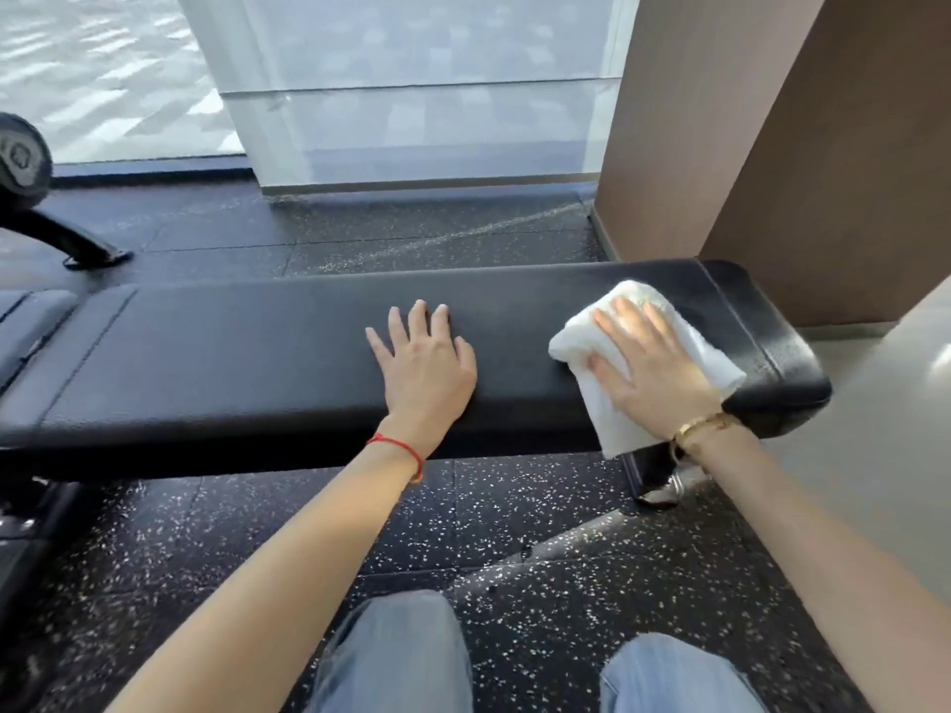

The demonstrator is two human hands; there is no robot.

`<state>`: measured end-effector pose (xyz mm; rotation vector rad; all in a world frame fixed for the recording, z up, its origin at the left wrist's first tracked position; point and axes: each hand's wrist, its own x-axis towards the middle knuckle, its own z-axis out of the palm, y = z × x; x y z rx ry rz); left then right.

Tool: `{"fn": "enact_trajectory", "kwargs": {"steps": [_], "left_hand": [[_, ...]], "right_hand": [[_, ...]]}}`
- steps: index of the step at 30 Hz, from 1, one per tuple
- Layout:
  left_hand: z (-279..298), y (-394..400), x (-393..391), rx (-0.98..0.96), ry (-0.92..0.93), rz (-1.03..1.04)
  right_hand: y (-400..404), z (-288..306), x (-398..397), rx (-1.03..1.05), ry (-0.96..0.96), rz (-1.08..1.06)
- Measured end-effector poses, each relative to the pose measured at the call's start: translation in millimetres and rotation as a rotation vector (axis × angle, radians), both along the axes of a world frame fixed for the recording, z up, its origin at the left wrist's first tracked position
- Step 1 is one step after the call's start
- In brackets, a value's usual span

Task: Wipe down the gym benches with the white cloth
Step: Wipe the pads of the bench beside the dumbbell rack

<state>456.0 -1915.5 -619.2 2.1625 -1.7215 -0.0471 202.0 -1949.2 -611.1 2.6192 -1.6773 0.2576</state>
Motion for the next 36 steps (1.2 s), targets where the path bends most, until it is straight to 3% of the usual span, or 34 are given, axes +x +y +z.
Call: {"fn": "enact_trajectory", "kwargs": {"steps": [4, 7, 9, 14, 17, 21, 23, 26, 27, 30, 33, 36], "left_hand": [[-2.1, -1.6, -3.6, -0.029, -0.024, 0.075], [-2.0, -1.6, -3.0, -0.046, -0.014, 0.075], [-1.3, -0.2, -2.2, -0.063, -0.015, 0.073], [0.0, 1.4, -1.6, -0.09, -0.022, 0.066], [-1.6, 0.2, -2.9, -0.098, -0.033, 0.074], [-3.1, -1.3, -5.1, -0.115, -0.041, 0.081], [-3.2, -1.9, -4.5, -0.122, -0.031, 0.081], [-5.6, -1.2, -1.9, -0.119, -0.034, 0.079], [-6.3, -1.4, -1.1, -0.114, -0.042, 0.078], [-7.4, -0.9, -0.1, -0.087, -0.061, 0.074], [-6.7, -1.4, 2.2, -0.047, -0.078, 0.061], [-0.4, -4.8, -2.6, -0.033, -0.041, 0.073]], "right_hand": [[-63.2, 10.0, 1.0, 0.22, 0.033, -0.05], [-74.0, 9.4, 47.0, 0.165, 0.163, 0.153], [-52.1, 5.5, 61.8, 0.129, 0.151, 0.255], [-8.0, 2.7, -12.7, -0.015, 0.076, 0.372], [-46.9, -0.1, -65.7, -0.061, 0.082, 0.256], [-92.6, 14.5, -53.0, 0.25, -0.085, -0.063], [-96.7, 16.4, -17.0, 0.269, -0.124, -0.005], [-72.0, 7.2, 22.2, 0.204, 0.036, 0.222], [-56.3, 5.8, 23.4, 0.155, 0.087, 0.291], [-17.3, 0.4, -13.2, 0.042, 0.007, 0.364], [-26.5, -5.2, -62.5, -0.074, 0.073, 0.357], [-77.7, 3.0, -79.2, 0.143, 0.004, 0.1]]}}
